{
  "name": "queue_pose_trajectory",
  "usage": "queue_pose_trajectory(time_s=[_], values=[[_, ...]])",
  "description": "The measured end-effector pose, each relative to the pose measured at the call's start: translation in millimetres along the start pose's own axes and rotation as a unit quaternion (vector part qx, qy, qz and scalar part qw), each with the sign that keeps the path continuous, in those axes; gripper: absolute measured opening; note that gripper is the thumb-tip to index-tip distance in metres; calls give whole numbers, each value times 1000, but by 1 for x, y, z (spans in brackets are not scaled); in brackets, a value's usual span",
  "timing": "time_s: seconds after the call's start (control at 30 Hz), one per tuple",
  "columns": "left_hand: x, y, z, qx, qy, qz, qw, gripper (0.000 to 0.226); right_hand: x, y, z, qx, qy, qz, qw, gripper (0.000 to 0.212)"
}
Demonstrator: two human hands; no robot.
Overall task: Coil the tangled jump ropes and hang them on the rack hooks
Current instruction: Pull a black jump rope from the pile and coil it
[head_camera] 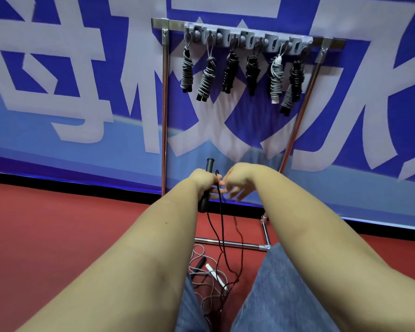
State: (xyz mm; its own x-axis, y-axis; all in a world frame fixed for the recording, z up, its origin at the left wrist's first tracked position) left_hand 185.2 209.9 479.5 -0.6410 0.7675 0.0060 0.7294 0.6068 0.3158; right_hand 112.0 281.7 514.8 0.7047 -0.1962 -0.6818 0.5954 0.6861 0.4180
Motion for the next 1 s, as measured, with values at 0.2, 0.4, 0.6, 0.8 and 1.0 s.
queue_pose_trajectory(time_s=[0.2,0.4,0.6,0.8,1.0], values=[[4,5,2,-21,94,-1,995,18,27,-6,-23,12,53,62,997,16],[-8,3,1,-24,131,3,991,16,27,-3,-20,3,11,57,998,16],[-10,3,25,-65,-26,68,995,22,10,2,-4,-10,-84,15,996,38],[3,11,31,-49,-27,93,994,18,-10,-2,6,-30,-144,-59,987,36],[-13,3,22,-6,57,0,998,17,10,14,-5,-19,-66,34,997,21]])
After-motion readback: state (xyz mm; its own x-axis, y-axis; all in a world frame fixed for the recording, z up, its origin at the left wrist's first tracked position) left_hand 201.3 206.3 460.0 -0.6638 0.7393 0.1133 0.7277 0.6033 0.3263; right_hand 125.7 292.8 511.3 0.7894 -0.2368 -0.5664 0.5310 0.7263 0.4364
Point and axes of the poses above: each hand's wrist, its own y-axis away from the middle knuckle, its own x-axis out of the palm, z = x × y, the point moved 7 cm from there along -y, towards the middle knuckle
